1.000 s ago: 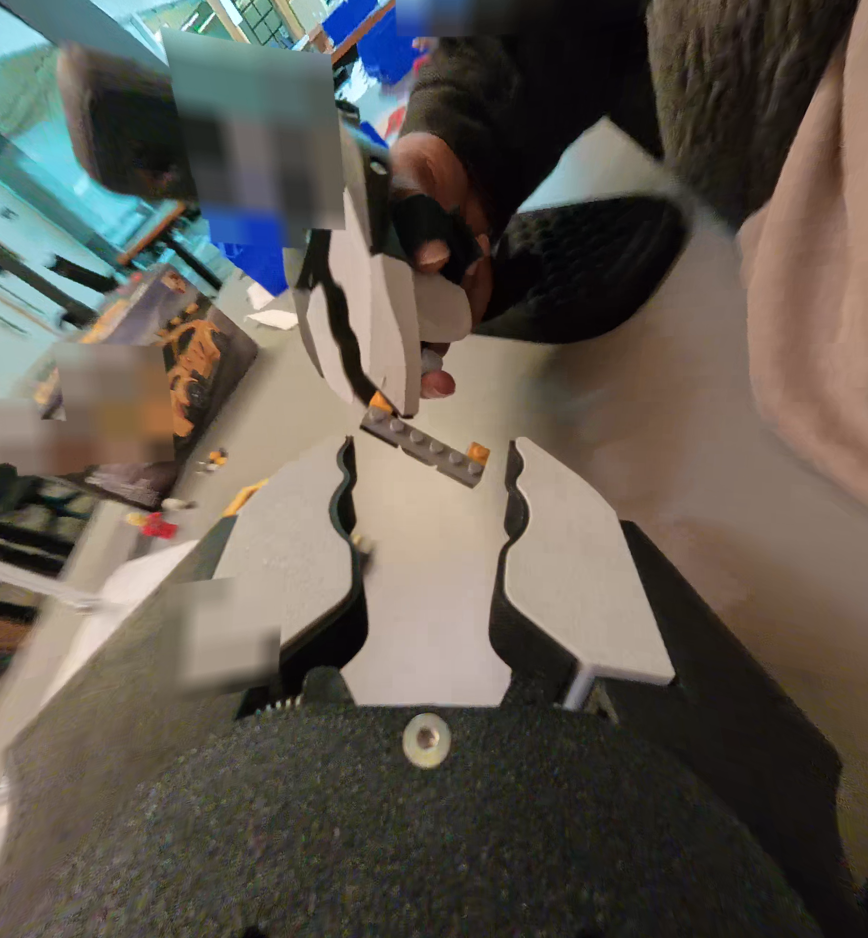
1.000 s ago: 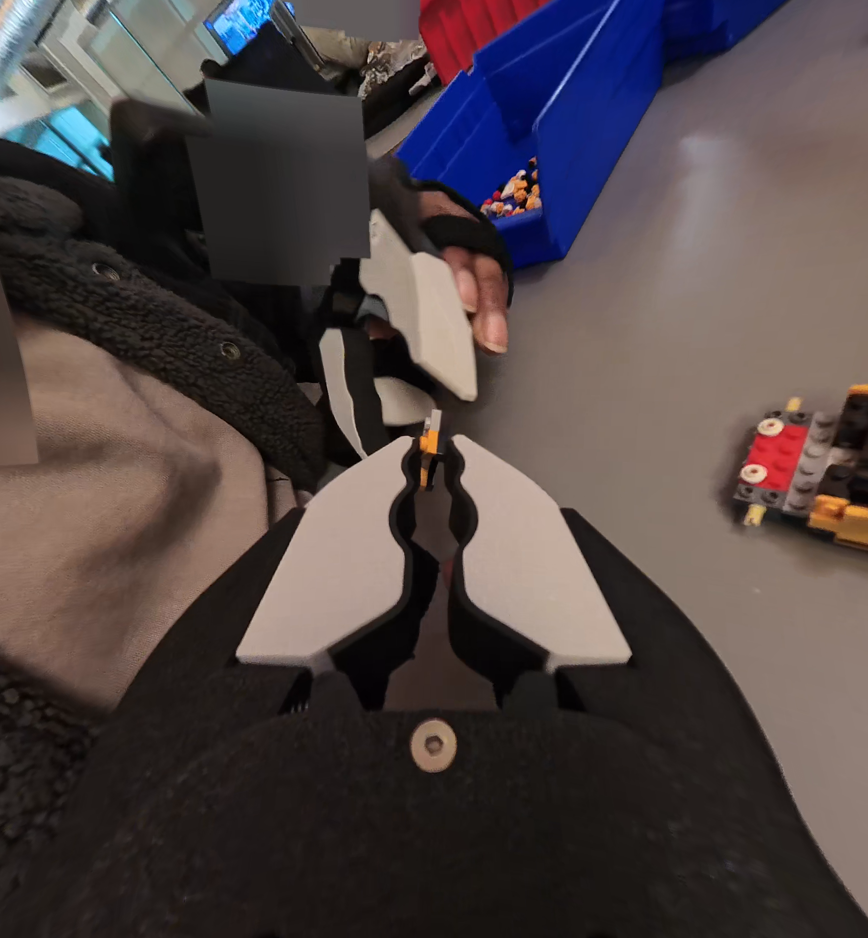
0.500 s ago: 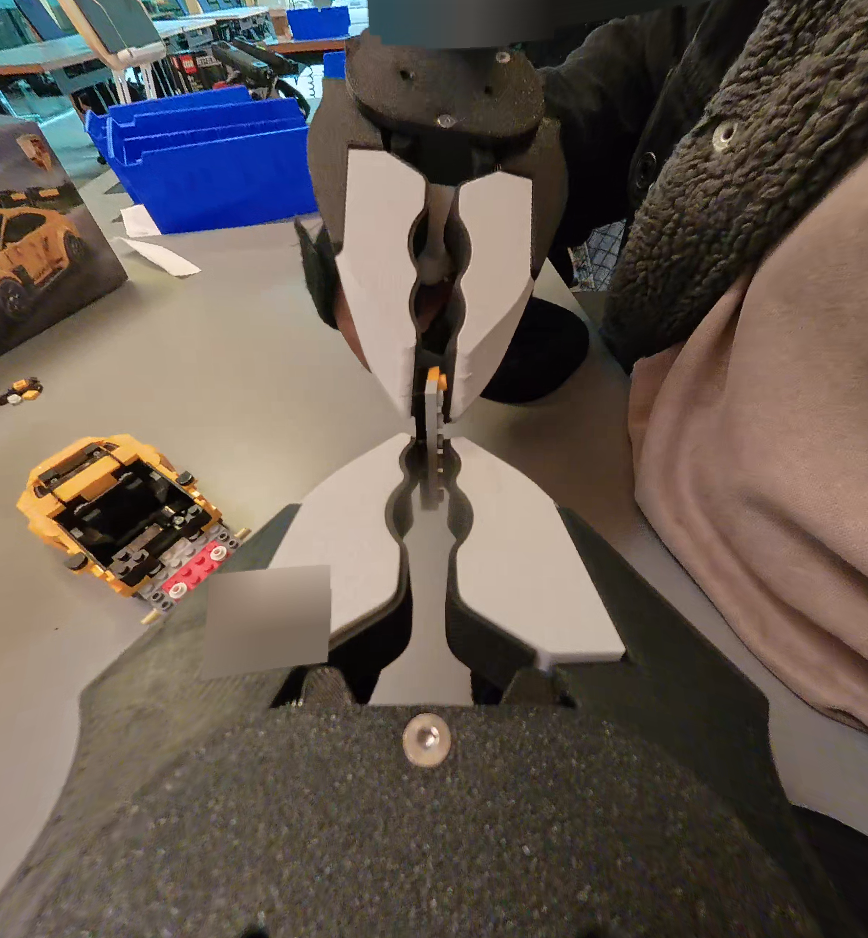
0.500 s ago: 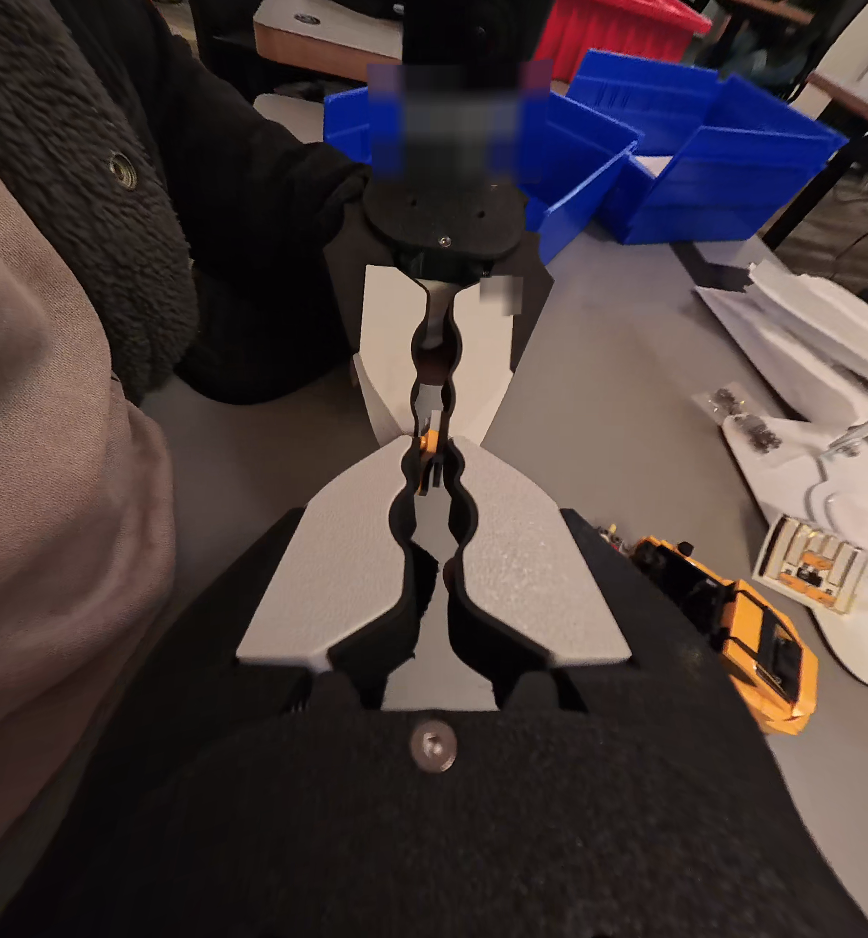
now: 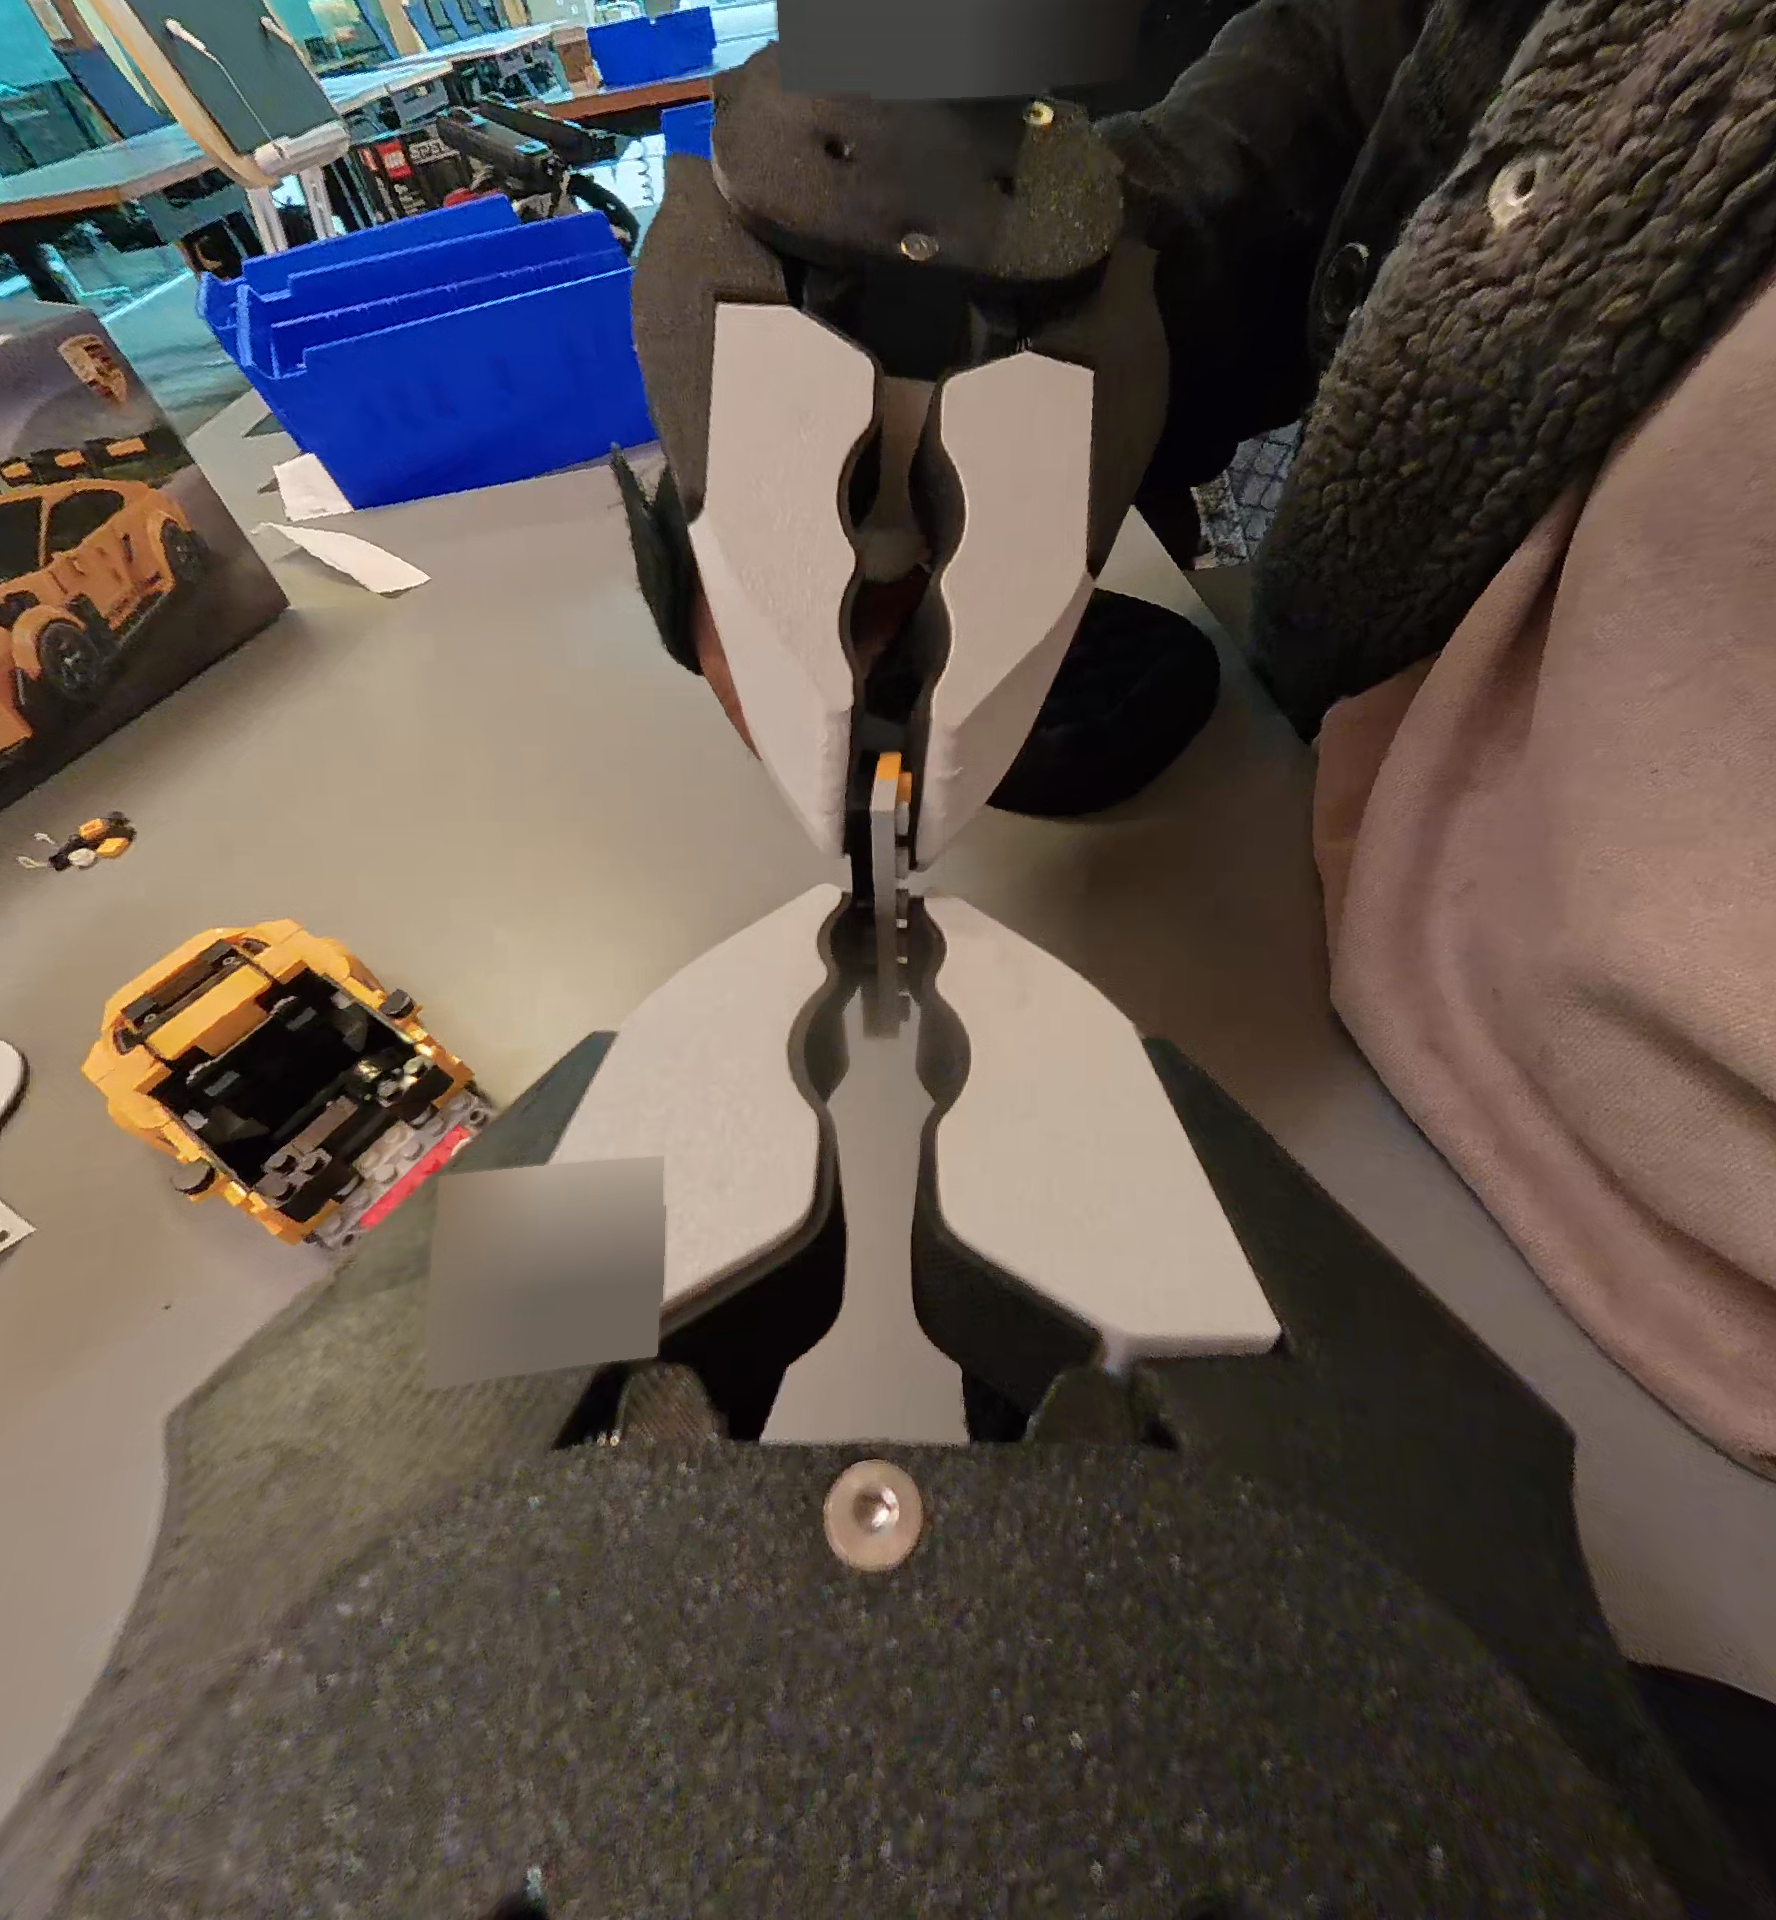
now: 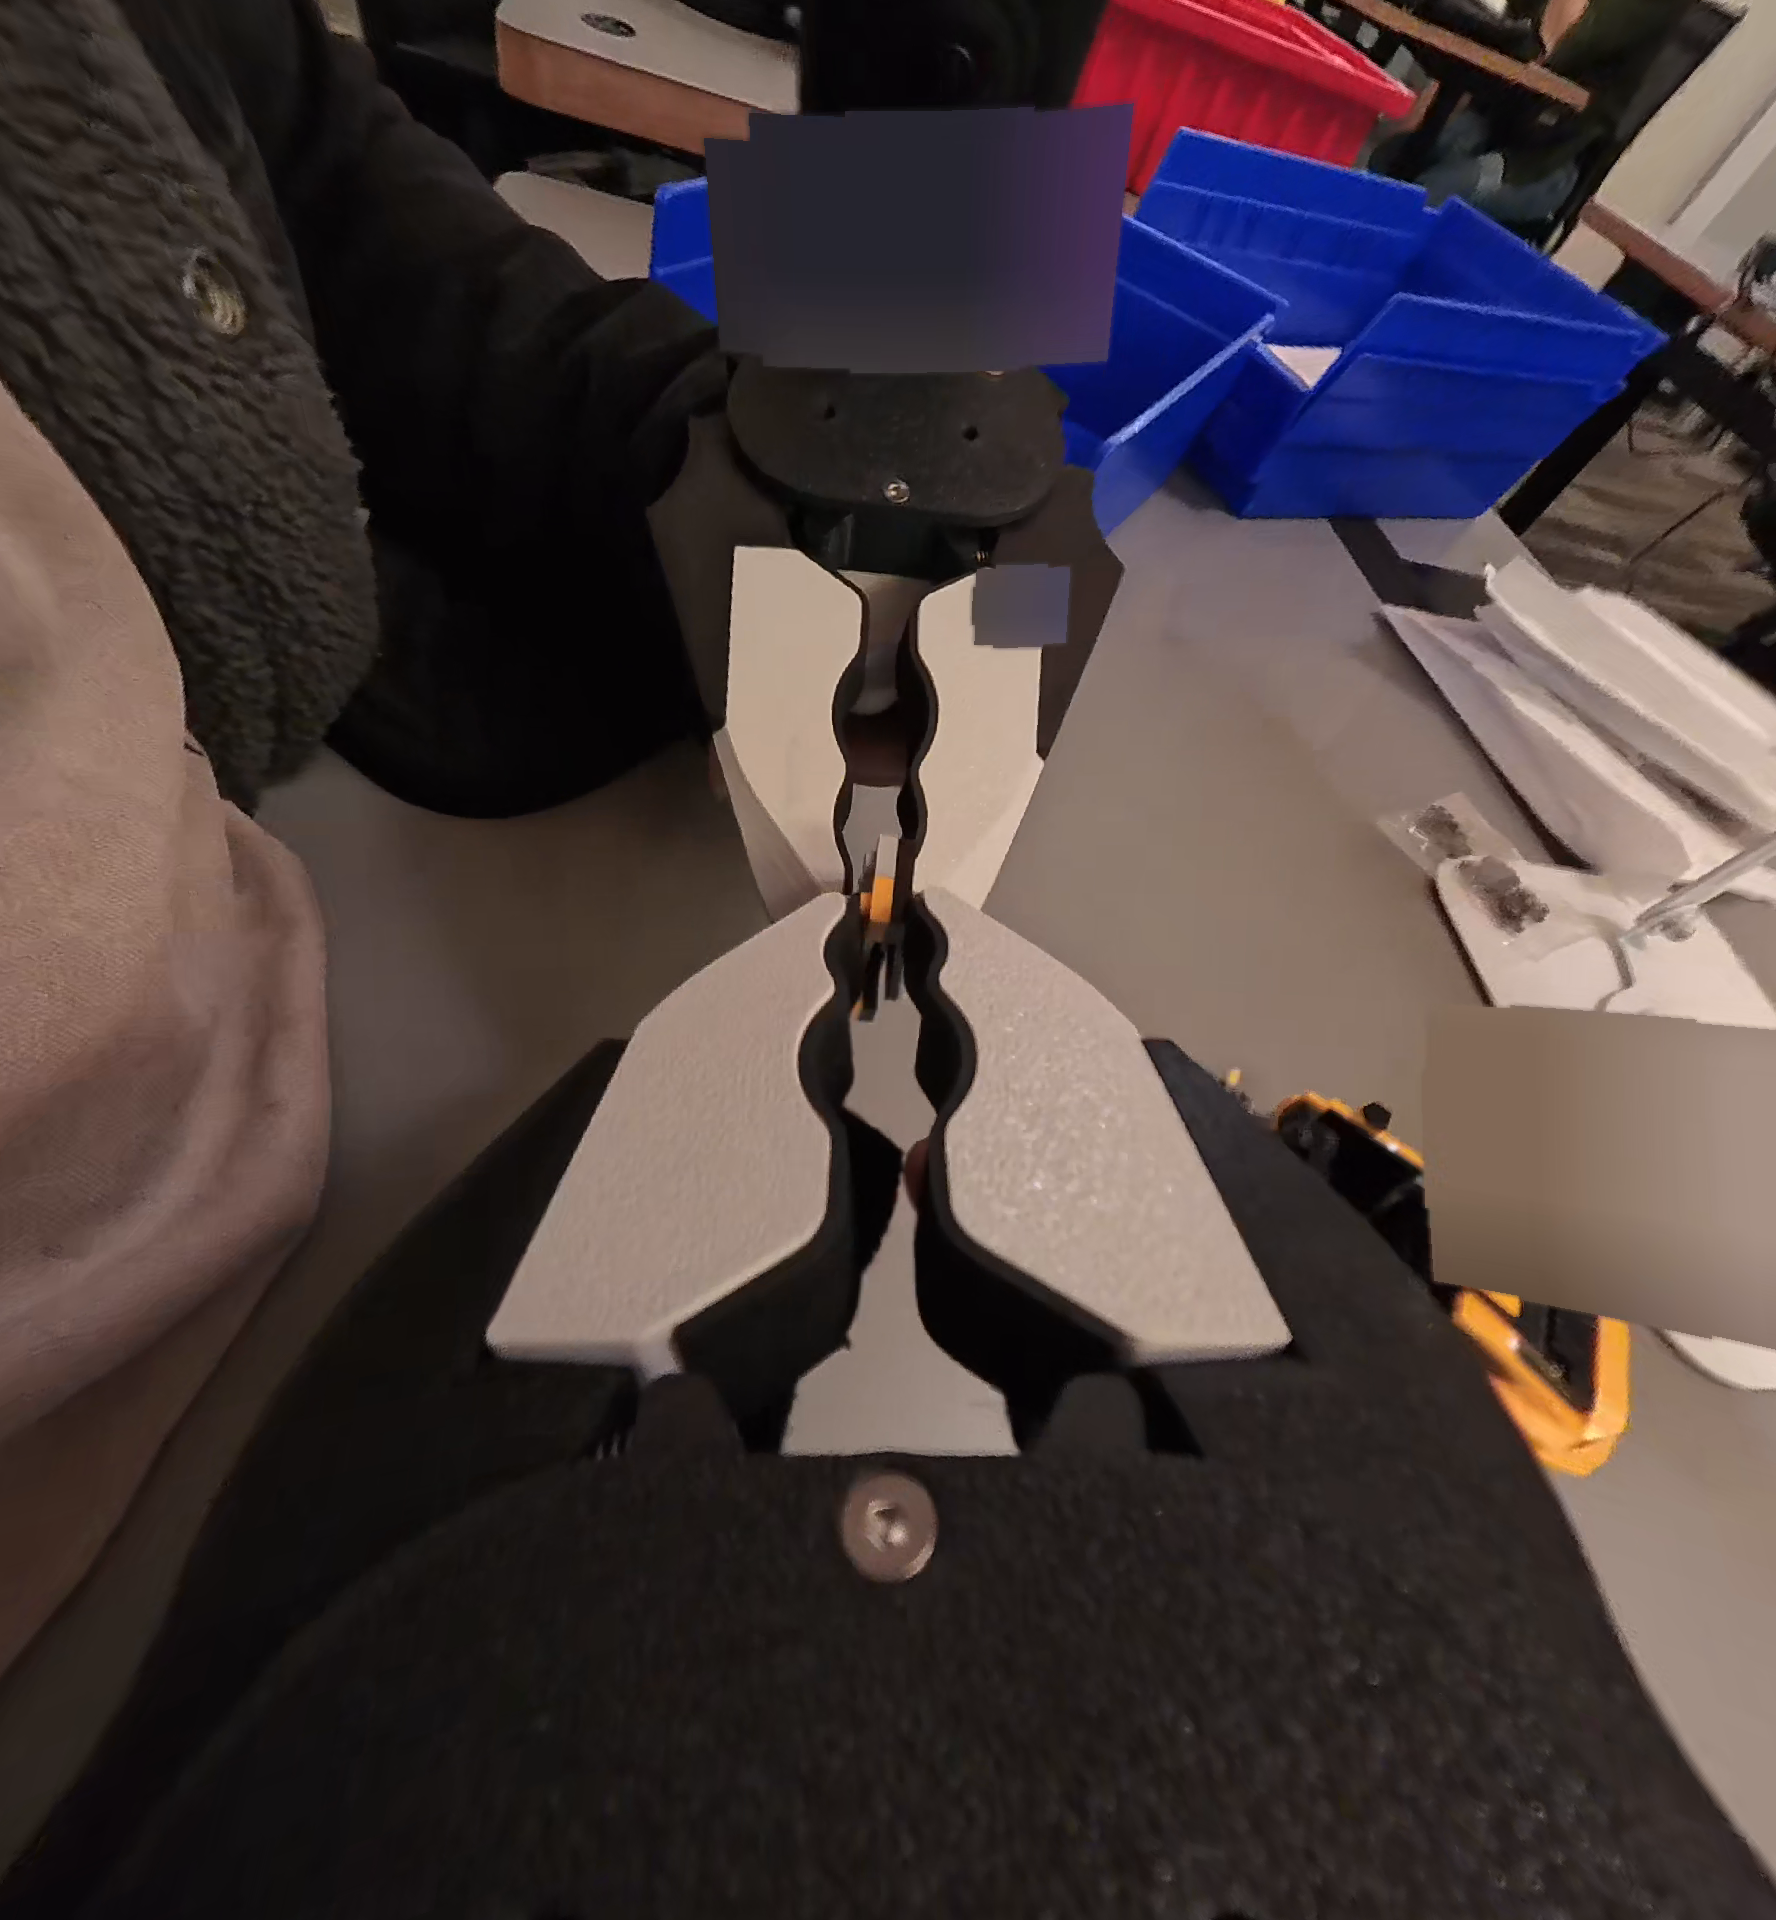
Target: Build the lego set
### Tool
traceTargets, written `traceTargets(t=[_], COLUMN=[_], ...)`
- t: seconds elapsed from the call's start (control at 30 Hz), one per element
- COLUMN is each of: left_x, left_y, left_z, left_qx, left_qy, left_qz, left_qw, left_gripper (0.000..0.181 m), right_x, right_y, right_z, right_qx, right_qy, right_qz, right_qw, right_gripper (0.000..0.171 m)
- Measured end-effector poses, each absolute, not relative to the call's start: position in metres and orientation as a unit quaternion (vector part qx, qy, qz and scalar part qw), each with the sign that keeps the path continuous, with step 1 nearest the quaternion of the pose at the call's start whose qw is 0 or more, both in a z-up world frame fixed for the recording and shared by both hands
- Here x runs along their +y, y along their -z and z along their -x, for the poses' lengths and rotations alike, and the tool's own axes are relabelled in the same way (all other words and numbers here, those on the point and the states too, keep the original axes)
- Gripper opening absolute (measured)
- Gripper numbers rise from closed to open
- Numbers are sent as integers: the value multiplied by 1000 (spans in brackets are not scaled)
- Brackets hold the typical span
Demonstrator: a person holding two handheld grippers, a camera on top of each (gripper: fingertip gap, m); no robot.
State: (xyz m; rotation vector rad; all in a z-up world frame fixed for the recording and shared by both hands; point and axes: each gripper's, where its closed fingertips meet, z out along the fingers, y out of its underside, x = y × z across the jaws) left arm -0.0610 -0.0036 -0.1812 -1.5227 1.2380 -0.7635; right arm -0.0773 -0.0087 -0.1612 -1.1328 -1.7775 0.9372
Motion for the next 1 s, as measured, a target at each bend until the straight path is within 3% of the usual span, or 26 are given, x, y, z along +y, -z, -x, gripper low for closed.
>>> traceTargets(t=[0.47,0.8,1.0], left_x=[5,32,29], left_y=[184,164,138], left_z=[67,73,73], left_qx=[496,454,424], left_qy=[305,163,80], left_qz=[646,644,622], left_qw=[493,594,653], left_gripper=[8,31,15], right_x=[0,32,25], right_y=[160,134,128], right_z=[82,82,79], right_qx=[-656,-367,-253], right_qy=[-403,-584,-690], right_qz=[521,618,606], right_qw=[368,376,303], right_gripper=[8,8,8])
